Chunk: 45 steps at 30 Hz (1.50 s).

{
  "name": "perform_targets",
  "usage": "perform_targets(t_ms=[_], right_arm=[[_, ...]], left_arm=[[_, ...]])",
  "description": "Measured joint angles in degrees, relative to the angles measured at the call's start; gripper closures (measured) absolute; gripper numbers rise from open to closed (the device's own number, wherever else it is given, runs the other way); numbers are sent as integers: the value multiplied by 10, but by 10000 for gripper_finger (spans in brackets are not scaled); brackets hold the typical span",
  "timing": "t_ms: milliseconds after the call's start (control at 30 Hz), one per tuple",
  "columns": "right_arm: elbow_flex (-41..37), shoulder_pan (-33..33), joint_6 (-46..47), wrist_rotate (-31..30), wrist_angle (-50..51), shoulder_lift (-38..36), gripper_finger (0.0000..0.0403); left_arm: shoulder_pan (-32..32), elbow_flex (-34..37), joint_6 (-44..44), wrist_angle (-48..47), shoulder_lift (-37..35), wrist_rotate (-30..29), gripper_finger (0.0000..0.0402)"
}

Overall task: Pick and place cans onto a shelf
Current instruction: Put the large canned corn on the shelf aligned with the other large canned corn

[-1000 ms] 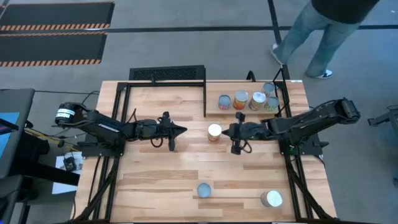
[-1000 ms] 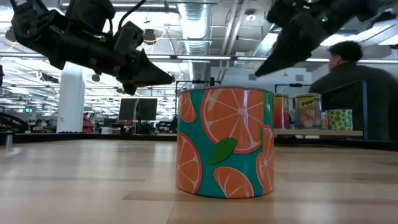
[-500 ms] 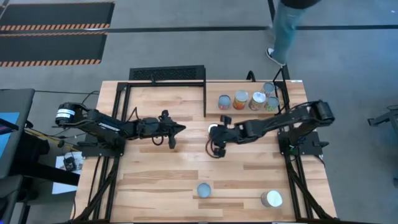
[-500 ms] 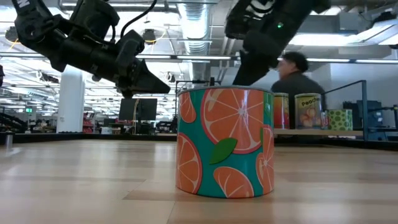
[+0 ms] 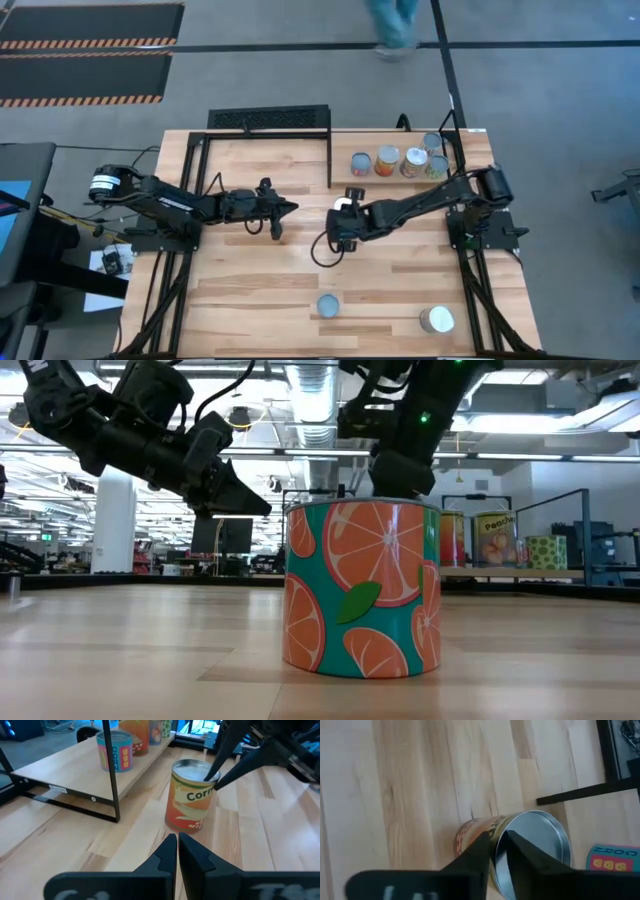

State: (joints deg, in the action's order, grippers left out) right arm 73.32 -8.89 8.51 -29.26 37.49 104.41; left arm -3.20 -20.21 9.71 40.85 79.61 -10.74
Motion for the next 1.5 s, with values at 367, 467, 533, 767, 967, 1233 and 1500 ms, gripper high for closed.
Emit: perform_targets(t_ms=[367, 467, 533, 767, 967, 1233, 1500], right_arm=[[64, 12, -3, 22, 67, -54, 388], [95, 25, -4, 18, 105, -78, 393], [122, 37, -4, 10, 137, -96, 398], [227, 110, -12, -46, 253, -140, 393], [255, 246, -97, -26, 267, -151, 396], [255, 428, -144, 87, 251, -101, 396], [254, 461, -106, 130, 259, -39, 396]], left_arm=[[7, 0, 5, -6, 0, -1, 395], [7, 0, 4, -10, 0, -4, 395], [7, 0, 4, -13, 0, -4, 395], [7, 0, 4, -13, 0, -4, 395], [7, 0, 5, -12, 0, -4, 395], [7, 0, 5, -12, 0, -4, 395], [7, 0, 2, -13, 0, -4, 395]])
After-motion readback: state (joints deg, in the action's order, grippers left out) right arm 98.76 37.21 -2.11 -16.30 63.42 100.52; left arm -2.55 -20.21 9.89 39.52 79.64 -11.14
